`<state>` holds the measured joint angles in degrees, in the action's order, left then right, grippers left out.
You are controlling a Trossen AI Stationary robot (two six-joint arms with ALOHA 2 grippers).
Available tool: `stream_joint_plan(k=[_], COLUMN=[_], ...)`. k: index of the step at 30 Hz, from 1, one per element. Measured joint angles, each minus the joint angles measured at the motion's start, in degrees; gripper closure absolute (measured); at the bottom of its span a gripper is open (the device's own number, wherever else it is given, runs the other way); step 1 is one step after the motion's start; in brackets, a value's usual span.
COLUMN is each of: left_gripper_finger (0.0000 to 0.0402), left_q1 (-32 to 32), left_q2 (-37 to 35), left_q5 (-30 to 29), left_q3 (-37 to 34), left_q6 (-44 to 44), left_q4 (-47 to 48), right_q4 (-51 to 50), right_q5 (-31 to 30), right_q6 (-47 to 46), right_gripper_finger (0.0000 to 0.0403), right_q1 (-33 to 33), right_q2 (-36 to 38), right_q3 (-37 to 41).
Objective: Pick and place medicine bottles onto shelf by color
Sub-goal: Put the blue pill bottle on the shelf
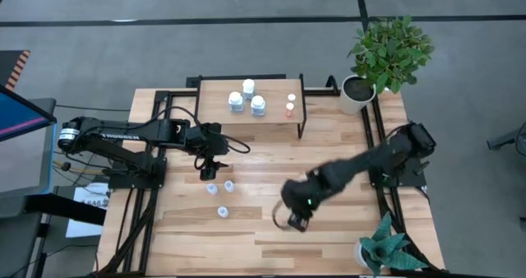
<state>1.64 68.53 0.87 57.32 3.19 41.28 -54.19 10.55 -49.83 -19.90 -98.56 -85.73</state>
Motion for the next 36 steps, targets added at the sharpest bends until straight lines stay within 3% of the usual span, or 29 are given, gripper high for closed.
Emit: stream_joint_plan(k=[9, 18, 24, 30, 36], left_gripper_finger=[0.0160, 0.0160, 0.0160, 0.0160, 0.0160], left_q1=[0.0, 0.0, 0.0, 0.0, 0.0], left_q2=[0.0, 0.0, 0.0, 0.0, 0.0], left_q5=[0.0, 0.0, -0.1, -0.1, 0.0], left_q3=[0.0, 0.0, 0.0, 0.0, 0.0], left_q6=[0.2, 2.2, 4.4, 4.6, 4.6], left_q4=[0.0, -1.0, -4.2, -5.2, -5.0], right_q4=[-16.0, -14.7, -11.4, -10.6, -16.2], right_q5=[-7.4, -9.6, -9.6, -6.6, -4.5], right_q6=[22.0, 37.7, 42.8, 43.9, 44.3], right_gripper_finger=[0.0294, 0.0297, 0.0299, 0.0299, 0.0299], right_q1=[17.2, 37.2, 49.1, 56.6, 59.8], right_q2=[0.0, 0.0, -0.3, -4.5, -13.5], right_q3=[-17.6, -28.2, -29.4, -29.9, -40.1])
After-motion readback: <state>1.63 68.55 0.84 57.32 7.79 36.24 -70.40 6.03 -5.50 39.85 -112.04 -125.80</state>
